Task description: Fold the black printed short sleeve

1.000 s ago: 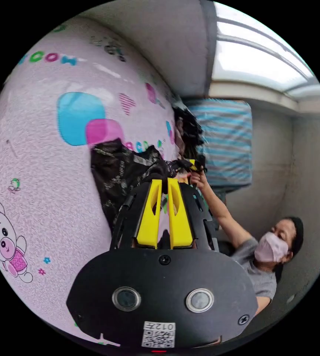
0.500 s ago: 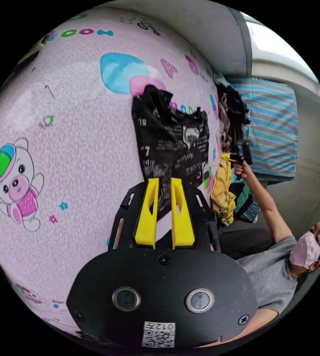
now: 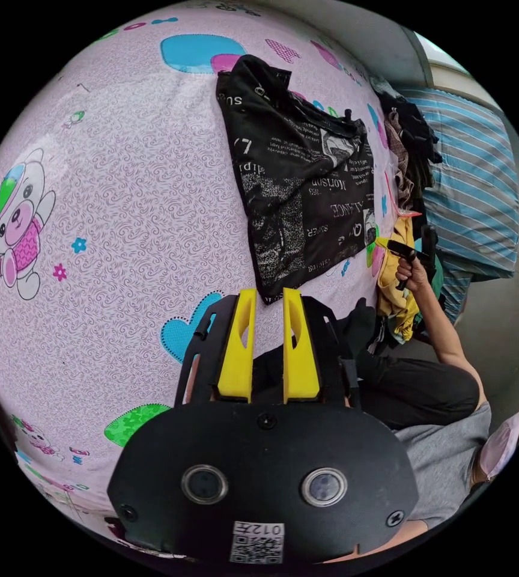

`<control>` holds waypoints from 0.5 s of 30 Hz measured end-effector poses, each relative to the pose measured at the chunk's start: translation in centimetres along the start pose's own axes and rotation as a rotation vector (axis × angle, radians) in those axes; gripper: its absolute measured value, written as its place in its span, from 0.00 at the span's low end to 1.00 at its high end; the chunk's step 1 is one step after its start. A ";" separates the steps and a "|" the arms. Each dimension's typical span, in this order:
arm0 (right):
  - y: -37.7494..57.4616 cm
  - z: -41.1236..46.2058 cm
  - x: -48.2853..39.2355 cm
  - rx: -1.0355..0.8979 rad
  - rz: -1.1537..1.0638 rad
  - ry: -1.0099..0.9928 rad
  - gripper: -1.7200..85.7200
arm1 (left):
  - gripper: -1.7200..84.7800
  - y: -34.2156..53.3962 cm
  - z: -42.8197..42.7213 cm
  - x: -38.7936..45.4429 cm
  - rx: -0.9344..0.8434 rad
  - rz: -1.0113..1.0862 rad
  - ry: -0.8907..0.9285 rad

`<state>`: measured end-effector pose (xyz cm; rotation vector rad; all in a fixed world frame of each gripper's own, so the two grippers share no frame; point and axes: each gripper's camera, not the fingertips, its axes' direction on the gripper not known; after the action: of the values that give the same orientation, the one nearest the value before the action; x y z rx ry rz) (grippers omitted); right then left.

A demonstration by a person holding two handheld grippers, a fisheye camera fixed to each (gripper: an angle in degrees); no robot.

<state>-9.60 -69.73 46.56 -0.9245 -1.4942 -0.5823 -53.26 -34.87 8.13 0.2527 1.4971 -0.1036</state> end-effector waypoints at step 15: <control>-2.5 0.1 0.7 -0.016 -0.064 0.020 0.07 | 0.04 -4.1 1.7 3.5 -0.063 -0.014 -0.070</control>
<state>-11.65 -70.92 47.63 -0.8838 -1.5074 -0.6489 -52.28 -38.94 4.28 0.1863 1.4307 -0.0760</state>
